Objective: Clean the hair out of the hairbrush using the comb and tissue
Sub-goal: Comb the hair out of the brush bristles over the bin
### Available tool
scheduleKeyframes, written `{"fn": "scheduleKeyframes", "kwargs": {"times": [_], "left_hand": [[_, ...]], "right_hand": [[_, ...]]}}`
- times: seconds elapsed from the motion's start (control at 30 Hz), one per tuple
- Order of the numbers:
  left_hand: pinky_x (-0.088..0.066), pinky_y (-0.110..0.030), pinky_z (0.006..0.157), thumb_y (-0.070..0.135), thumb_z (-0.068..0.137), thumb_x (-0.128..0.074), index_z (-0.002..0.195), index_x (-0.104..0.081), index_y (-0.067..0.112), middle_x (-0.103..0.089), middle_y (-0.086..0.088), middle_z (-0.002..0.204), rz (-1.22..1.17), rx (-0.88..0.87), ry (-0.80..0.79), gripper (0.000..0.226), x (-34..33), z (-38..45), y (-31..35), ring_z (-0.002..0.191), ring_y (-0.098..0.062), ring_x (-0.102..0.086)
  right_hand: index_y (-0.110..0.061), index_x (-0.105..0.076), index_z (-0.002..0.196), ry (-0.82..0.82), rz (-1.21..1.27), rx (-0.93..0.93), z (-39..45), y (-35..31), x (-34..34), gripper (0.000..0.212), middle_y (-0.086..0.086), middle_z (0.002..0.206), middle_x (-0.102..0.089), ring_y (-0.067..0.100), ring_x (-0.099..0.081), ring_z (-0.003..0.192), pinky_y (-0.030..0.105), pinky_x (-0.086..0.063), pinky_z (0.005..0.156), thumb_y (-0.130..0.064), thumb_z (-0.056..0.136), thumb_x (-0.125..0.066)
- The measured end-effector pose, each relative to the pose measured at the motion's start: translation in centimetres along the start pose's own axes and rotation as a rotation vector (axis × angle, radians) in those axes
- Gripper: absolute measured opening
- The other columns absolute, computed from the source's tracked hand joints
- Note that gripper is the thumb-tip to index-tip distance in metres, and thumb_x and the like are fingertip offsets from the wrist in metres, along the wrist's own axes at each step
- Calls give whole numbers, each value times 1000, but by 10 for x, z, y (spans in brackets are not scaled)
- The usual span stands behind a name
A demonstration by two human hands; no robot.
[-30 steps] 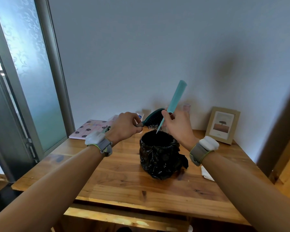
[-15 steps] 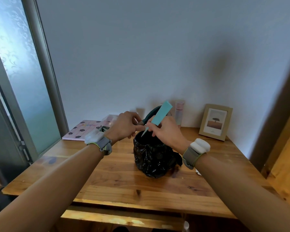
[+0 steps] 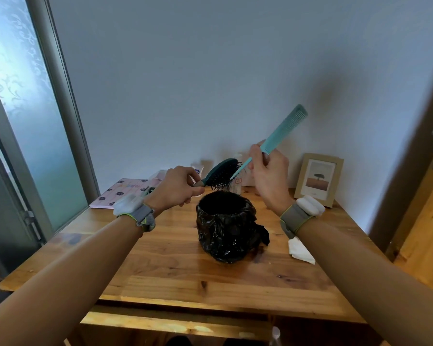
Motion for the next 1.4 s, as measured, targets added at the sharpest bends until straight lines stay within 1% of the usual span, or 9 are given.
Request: {"fn": "scheduleKeyframes", "kwargs": {"times": [0.1, 0.3, 0.63, 0.77, 0.83, 0.93, 1.07, 1.2, 1.4], "left_hand": [[-48, -30, 39, 10, 82, -76, 93, -66, 5, -71, -22, 79, -2, -9, 4, 16, 3, -2, -2, 33, -11, -52], [-47, -27, 36, 13, 82, -75, 92, -65, 9, -71, -16, 82, -38, -34, 28, 15, 11, -3, -5, 34, -11, -53], [-55, -44, 46, 16, 79, -76, 91, -67, 12, -72, -13, 81, 28, -16, 46, 16, 18, -8, -14, 39, -14, -58], [-54, -44, 45, 16, 79, -76, 91, -67, 11, -72, -14, 81, 28, -4, 53, 15, 19, -9, -17, 40, -16, -58], [-54, -42, 44, 16, 79, -76, 90, -67, 11, -72, -14, 79, 28, -7, 57, 15, 18, -9, -17, 38, -15, -58], [-52, -38, 42, 17, 79, -76, 90, -67, 11, -72, -13, 77, 33, -12, 56, 16, 18, -8, -16, 38, -15, -57], [-51, -31, 40, 17, 79, -76, 91, -67, 12, -72, -12, 77, 27, -18, 57, 15, 18, -8, -15, 37, -12, -56], [-52, -35, 42, 17, 80, -75, 91, -67, 12, -72, -12, 78, 21, -18, 69, 14, 19, -10, -15, 37, -11, -56], [-53, -38, 42, 16, 79, -74, 89, -67, 13, -72, -12, 76, 10, -34, 83, 13, 20, -9, -14, 38, -15, -58]], "right_hand": [[-28, -61, 78, -70, -5, -22, 2, 1, -8, 19, 2, 64, -67, 23, -65, 59, 49, -57, 66, -33, 95, -53], [-15, -66, 91, -331, -135, -67, -10, 17, -27, 15, 0, 71, -71, 13, -70, 61, 38, -60, 66, -27, 96, -59], [-13, -67, 92, -739, -294, -111, -14, 13, -30, 17, 0, 71, -72, 16, -71, 60, 25, -57, 51, -26, 96, -57], [-13, -62, 73, -440, -158, -74, -6, 1, -21, 30, 3, 58, -64, 8, -61, 48, 20, -47, 49, -31, 96, -56], [-7, -56, 66, -191, -62, 15, -1, -5, -16, 37, 10, 53, -53, 13, -52, 46, 34, -45, 45, -31, 95, -55], [-10, -58, 70, -59, 27, 92, 4, -11, -17, 32, 19, 55, -53, 34, -51, 50, 49, -47, 51, -31, 94, -53], [-18, -68, 80, -179, -32, 89, 2, -7, -27, 19, -3, 63, -66, 21, -66, 59, 49, -57, 65, -26, 94, -57], [-16, -72, 85, -324, -147, 46, -5, 5, -34, 20, -5, 69, -71, 10, -68, 62, 43, -59, 71, -29, 93, -59], [-26, -69, 89, -638, -210, -4, -15, 12, -36, 10, -6, 73, -72, 11, -69, 58, 12, -47, 51, -28, 94, -60]]}}
Point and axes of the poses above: each hand's wrist, its own z-axis towards the middle knuckle, its own x-axis out of the back of the hand, y = z × x, the point moved 1 cm from there along z, towards the middle knuckle
